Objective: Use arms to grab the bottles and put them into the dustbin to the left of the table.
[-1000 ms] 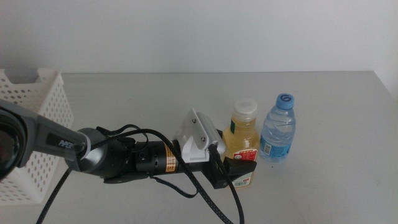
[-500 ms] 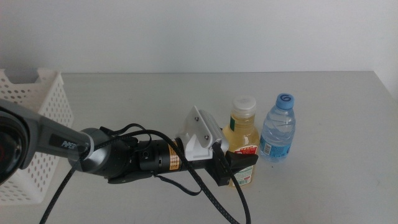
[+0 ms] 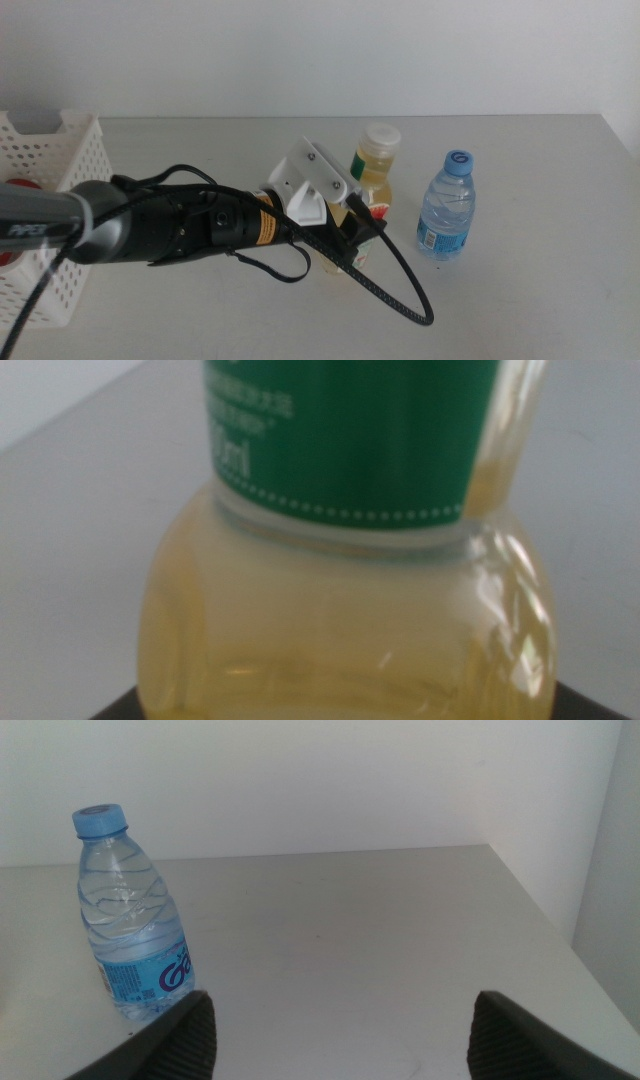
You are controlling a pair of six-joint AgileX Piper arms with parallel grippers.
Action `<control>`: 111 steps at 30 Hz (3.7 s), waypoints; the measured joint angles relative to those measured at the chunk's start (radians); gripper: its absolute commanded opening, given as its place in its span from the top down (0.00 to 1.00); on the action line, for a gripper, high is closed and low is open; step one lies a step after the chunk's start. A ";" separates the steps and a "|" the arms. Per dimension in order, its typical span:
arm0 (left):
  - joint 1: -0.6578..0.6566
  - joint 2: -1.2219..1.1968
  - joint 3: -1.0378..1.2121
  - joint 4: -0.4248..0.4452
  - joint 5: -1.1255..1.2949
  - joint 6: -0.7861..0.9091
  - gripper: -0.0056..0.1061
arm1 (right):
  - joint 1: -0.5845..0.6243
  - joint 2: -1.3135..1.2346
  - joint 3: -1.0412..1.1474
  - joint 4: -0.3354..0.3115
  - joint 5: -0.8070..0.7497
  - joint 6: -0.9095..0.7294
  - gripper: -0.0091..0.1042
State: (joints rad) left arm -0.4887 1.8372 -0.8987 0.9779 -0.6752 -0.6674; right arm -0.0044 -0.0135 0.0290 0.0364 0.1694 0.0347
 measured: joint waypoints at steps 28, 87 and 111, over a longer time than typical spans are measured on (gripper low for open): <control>0.078 -0.550 -0.101 -0.714 1.143 0.505 0.91 | 0.000 0.000 0.000 0.000 0.000 0.000 0.35; 0.758 -0.082 -0.446 -1.086 1.557 1.036 0.11 | 0.000 0.000 0.000 0.000 0.000 0.000 0.35; 0.543 -0.531 -0.430 -1.156 1.631 0.996 0.11 | 0.000 0.000 0.000 0.000 0.000 0.000 0.35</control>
State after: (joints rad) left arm 0.0540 1.3067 -1.3283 -0.1783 0.9556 0.3287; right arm -0.0044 -0.0135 0.0290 0.0364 0.1694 0.0347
